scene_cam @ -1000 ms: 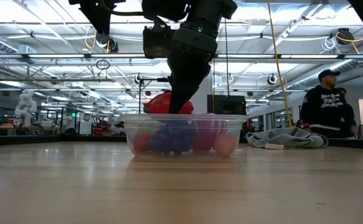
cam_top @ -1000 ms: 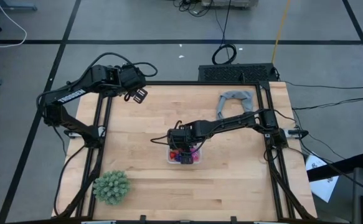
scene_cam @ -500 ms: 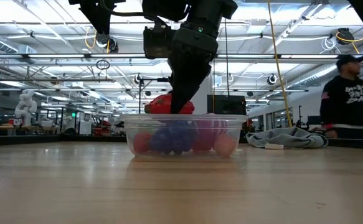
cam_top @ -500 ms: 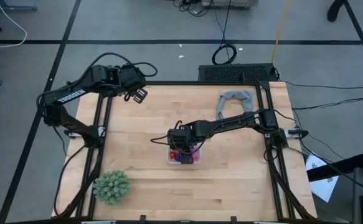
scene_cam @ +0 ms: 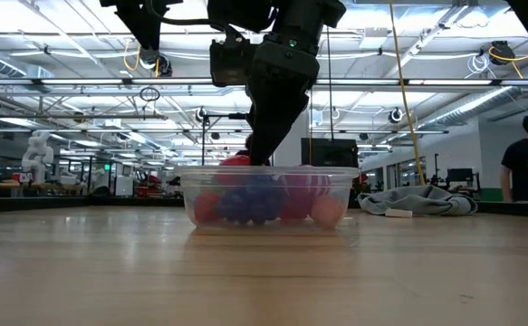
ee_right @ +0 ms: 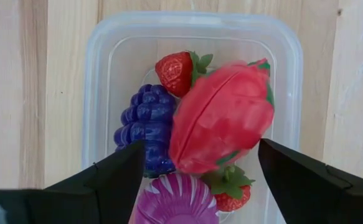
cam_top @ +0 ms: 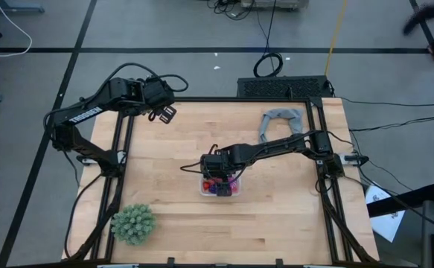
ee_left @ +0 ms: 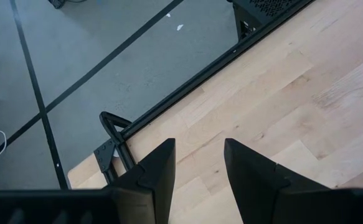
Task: Pick and placing Produce into tupperware
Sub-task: Put the dragon fruit into the bin, then return to Home Position
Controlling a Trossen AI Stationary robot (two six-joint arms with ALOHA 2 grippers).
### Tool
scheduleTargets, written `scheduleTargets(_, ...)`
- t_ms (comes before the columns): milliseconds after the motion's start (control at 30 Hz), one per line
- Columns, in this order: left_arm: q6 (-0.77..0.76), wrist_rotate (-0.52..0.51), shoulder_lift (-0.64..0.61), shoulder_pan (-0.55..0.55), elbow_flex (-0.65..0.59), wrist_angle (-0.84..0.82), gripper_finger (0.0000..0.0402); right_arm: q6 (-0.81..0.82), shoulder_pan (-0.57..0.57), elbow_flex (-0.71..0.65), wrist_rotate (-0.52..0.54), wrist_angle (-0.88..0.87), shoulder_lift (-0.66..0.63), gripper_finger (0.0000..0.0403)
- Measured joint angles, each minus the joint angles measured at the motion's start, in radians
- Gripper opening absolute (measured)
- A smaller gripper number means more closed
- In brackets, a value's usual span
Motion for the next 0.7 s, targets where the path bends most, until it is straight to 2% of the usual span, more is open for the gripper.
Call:
scheduleTargets(367,0.014,-0.021,0.000,0.000,0.000,0.000,0.0143,-0.003,0.000,0.001,0.000,-0.015,-0.029,0.0309)
scheduleTargets(500,0.079,-0.079,-0.001,0.000,0.000,-0.001,0.0143,-0.002,0.000,0.001,0.000,-0.037,-0.077,0.0309)
scheduleTargets(700,0.116,-0.078,-0.054,-0.001,-0.001,-0.002,0.0143,-0.001,0.000,0.001,0.000,-0.112,-0.202,0.0309)
